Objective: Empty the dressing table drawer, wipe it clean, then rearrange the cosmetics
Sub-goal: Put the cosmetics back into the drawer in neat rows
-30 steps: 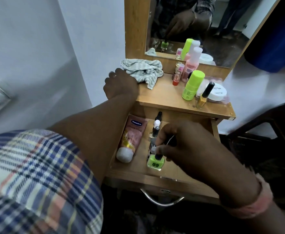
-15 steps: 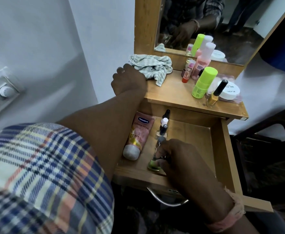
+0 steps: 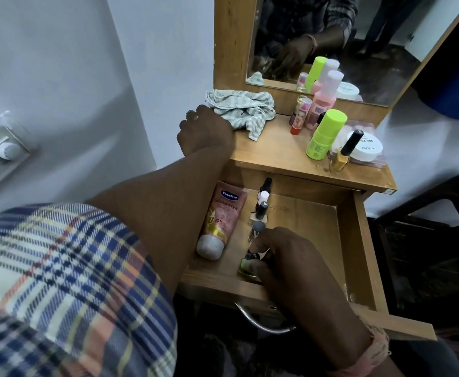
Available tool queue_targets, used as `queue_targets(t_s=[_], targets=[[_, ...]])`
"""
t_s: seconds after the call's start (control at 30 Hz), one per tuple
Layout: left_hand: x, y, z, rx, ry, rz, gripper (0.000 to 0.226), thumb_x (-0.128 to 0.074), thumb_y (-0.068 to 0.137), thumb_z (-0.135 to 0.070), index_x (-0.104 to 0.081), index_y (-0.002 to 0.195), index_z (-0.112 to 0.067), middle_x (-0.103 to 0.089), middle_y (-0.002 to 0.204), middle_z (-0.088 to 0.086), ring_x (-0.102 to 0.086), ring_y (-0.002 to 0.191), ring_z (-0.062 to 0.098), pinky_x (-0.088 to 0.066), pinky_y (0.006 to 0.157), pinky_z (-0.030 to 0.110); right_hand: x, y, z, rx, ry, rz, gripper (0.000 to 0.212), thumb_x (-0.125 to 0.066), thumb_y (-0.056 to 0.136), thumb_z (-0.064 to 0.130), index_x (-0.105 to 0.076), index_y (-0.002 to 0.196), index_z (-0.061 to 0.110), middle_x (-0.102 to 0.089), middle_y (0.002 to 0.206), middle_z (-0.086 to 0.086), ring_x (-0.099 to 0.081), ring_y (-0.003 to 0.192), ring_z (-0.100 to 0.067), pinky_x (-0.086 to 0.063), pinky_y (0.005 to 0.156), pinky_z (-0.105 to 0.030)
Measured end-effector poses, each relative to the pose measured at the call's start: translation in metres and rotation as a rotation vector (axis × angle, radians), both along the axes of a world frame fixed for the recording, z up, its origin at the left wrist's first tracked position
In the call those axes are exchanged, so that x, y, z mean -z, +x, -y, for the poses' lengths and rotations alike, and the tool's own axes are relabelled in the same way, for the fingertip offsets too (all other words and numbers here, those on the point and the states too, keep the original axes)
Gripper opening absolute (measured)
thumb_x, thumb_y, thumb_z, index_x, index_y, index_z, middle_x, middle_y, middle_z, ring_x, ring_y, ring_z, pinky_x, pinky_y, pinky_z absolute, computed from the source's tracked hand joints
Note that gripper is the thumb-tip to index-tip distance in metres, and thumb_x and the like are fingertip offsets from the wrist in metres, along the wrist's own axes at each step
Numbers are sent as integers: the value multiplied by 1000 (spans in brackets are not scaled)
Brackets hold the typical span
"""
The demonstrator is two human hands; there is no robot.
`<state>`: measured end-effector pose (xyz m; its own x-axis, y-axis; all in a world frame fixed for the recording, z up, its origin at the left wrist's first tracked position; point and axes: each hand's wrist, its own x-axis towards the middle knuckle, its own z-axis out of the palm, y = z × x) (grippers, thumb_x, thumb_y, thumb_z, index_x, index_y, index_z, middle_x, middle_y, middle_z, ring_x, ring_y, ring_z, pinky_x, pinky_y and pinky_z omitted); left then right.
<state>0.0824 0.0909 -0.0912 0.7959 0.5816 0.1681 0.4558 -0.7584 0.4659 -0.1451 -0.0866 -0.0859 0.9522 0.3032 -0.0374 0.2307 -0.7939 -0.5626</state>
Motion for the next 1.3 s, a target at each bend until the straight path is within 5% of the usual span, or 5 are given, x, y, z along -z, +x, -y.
queue_targets(t_s=[0.37,0.53,0.9,1.1,1.3], targets=[[4,1,-1,18,-2,0,35,-48,98,-31,-56,129,-16,-58,130,8,-58,119,30,-46,92,40,-18,26,12,171,157,-7,16,-73,83,44,-62,78,33,-67,75,8,-63,68,-5,-57,64,-37],[4,3,0,32,-11,49,48,-34,103,-44,-57,130,-13,-59,131,12,-58,119,33,-45,94,42,-57,64,1,175,156,182,18,-71,89,40,-63,78,29,-62,66,10,-59,68,3,-38,53,-18],[11,4,-4,83,75,-3,54,-23,94,-51,-59,120,-20,-60,110,9,-57,91,35,-35,65,41,-102,206,-31,369,-277,388,23,-57,92,3,-64,113,4,-60,120,-20,-61,110,-37,-44,75,-34],[7,3,-3,105,63,-7,58,-23,98,-50,-59,126,-13,-62,119,13,-61,104,37,-43,75,42,-89,220,-28,441,-292,333,39,-47,92,-3,-58,128,4,-59,123,-21,-59,114,-40,-46,80,-36],[2,0,2,60,-24,27,56,-31,102,-50,-56,130,-10,-60,129,16,-59,116,38,-48,95,46,-93,169,-24,263,-124,487,16,-56,86,0,-59,96,13,-65,97,-9,-62,93,-28,-39,66,-31]])
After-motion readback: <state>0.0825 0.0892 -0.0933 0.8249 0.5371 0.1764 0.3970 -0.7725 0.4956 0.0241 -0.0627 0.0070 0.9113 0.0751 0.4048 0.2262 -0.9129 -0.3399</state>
